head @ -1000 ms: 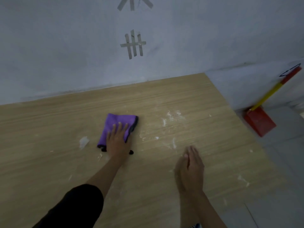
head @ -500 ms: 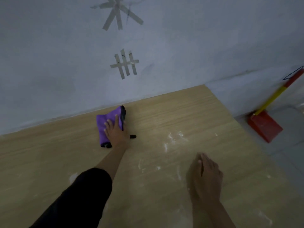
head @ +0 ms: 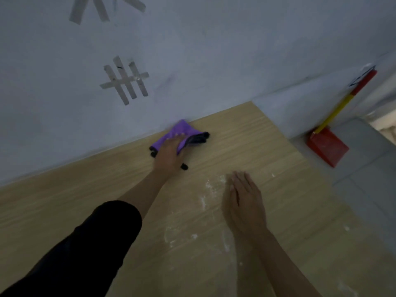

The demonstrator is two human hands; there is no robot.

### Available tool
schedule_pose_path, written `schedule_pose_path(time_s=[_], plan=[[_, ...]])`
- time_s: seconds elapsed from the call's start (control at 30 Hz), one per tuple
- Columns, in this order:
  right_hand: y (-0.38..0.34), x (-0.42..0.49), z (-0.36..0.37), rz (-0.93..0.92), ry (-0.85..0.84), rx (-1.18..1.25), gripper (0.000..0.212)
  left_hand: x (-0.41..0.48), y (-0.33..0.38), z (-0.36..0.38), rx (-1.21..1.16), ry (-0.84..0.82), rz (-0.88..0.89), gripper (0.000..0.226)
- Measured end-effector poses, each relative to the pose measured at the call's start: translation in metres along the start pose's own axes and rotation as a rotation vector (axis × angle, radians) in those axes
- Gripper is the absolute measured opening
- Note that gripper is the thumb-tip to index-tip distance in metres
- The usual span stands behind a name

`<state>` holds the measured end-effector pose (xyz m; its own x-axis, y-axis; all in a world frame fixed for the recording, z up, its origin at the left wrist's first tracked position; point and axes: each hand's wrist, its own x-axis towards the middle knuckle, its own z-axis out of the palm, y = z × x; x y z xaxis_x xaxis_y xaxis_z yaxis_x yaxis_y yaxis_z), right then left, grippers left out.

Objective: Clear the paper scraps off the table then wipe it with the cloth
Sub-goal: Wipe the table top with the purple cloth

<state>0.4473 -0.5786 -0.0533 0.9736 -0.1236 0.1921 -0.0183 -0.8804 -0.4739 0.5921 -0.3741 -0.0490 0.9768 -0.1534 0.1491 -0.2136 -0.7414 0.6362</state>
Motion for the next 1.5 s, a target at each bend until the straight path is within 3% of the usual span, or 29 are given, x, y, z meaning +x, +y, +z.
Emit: schedule_pose_path(time_s=[0.1,0.2,0.33,0.5,0.6,0.67,0.8,0.9,1.1,1.3,1.37,1.5], plan=[[0.009,0.012,-0.002,0.052,-0.016,0.008,0.047,0.02,-0.011,-0.001,0.083,0.151,-0.103,0.041],[0.014,0.016,-0.008,0.128,-0.028,0.13,0.045,0.03,-0.011,0.011,0.105,0.168,-0.126,0.04],[0.011,0.015,-0.011,0.191,-0.006,0.242,0.04,0.025,0.01,0.032,0.074,0.006,-0.071,0.046],[0.005,0.013,-0.024,0.413,0.184,0.463,0.031,-0.04,0.06,0.051,-0.02,-0.146,0.201,0.048],[0.005,-0.002,-0.031,0.43,0.225,0.49,0.031,-0.075,0.058,0.05,-0.027,-0.278,0.346,0.053],[0.007,-0.016,-0.034,0.395,0.222,0.483,0.031,-0.075,0.046,0.043,-0.027,-0.226,0.301,0.052],[0.013,-0.04,-0.04,0.421,0.197,0.455,0.033,-0.048,0.018,0.022,0.011,-0.037,0.005,0.051],[0.017,-0.055,-0.042,0.466,0.155,0.448,0.035,-0.034,0.021,0.02,0.086,-0.057,-0.083,0.056],[0.011,-0.081,-0.05,0.525,0.177,0.514,0.034,-0.12,0.08,0.049,-0.017,-0.217,0.161,0.06],[0.006,-0.115,-0.056,0.53,0.188,0.498,0.033,-0.203,0.102,0.045,-0.029,-0.145,0.441,0.039],[0.005,-0.126,-0.061,0.507,0.188,0.502,0.032,-0.198,0.087,0.031,-0.128,-0.075,0.326,0.041],[0.011,-0.152,-0.069,0.487,0.194,0.519,0.033,-0.17,0.054,-0.008,-0.184,0.117,-0.083,0.048]])
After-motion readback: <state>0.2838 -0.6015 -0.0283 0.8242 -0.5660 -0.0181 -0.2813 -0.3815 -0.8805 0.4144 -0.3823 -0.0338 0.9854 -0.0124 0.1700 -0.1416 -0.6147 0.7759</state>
